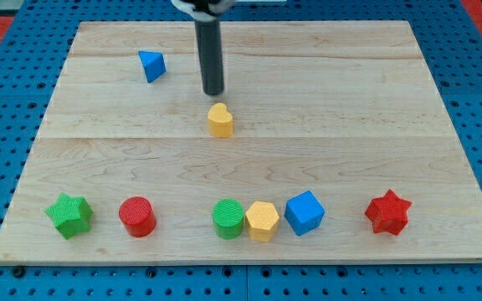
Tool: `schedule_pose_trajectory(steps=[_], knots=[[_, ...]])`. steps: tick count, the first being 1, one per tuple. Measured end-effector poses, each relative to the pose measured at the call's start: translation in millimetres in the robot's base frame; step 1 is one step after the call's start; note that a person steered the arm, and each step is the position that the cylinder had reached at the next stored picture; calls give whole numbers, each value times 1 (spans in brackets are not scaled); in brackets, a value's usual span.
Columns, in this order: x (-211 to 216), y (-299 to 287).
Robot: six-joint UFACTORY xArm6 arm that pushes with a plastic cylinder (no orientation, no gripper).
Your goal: Push the yellow heart closer to the green circle
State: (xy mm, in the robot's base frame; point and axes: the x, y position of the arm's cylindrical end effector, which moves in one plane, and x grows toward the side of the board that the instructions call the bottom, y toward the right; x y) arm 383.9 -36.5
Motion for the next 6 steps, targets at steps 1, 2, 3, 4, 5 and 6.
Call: schedule_pose_trajectory(steps=[1,2,3,4,5,6], knots=[[71,-55],[96,-83],[27,-51],[43,13],[116,-1],[138,-30]])
